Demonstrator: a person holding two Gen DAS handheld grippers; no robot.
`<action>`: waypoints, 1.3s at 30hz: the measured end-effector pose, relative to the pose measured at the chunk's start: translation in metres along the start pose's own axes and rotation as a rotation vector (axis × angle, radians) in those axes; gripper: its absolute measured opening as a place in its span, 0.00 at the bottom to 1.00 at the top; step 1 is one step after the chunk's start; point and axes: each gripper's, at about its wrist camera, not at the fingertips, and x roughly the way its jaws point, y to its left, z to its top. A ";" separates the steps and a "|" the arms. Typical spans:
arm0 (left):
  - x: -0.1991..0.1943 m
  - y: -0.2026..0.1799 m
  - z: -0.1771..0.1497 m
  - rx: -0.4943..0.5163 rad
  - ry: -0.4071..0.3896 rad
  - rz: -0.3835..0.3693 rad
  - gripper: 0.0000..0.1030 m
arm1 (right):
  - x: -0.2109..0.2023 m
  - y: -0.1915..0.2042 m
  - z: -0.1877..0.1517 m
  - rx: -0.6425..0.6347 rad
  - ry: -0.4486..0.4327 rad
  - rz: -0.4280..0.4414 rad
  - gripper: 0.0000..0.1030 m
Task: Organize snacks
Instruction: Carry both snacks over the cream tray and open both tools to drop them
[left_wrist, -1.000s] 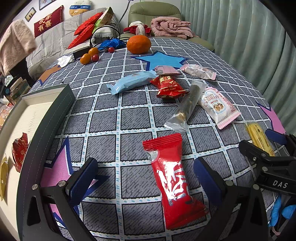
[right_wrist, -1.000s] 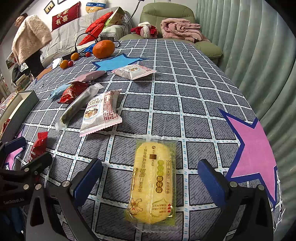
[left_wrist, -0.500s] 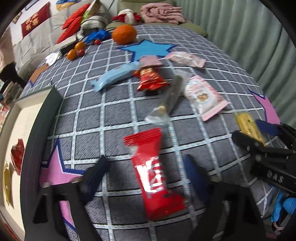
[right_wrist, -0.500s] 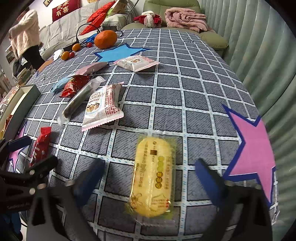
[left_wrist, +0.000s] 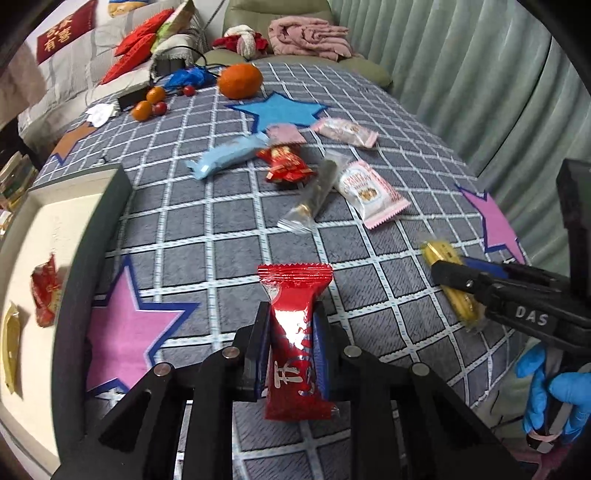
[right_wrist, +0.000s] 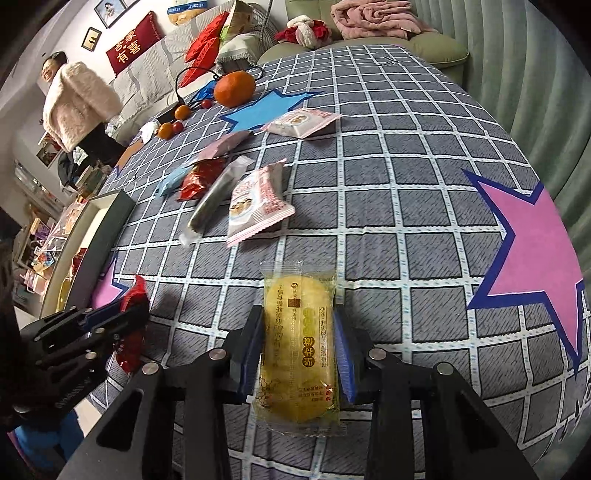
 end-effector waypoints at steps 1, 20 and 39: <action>-0.002 0.004 0.000 -0.008 -0.002 0.002 0.22 | 0.001 0.003 0.001 -0.008 0.004 -0.005 0.36; 0.010 0.013 -0.025 0.034 0.035 0.084 0.23 | 0.013 0.037 -0.014 -0.154 0.016 -0.196 0.37; -0.097 0.112 0.001 -0.186 -0.223 0.096 0.22 | -0.005 0.146 0.034 -0.232 -0.018 0.074 0.37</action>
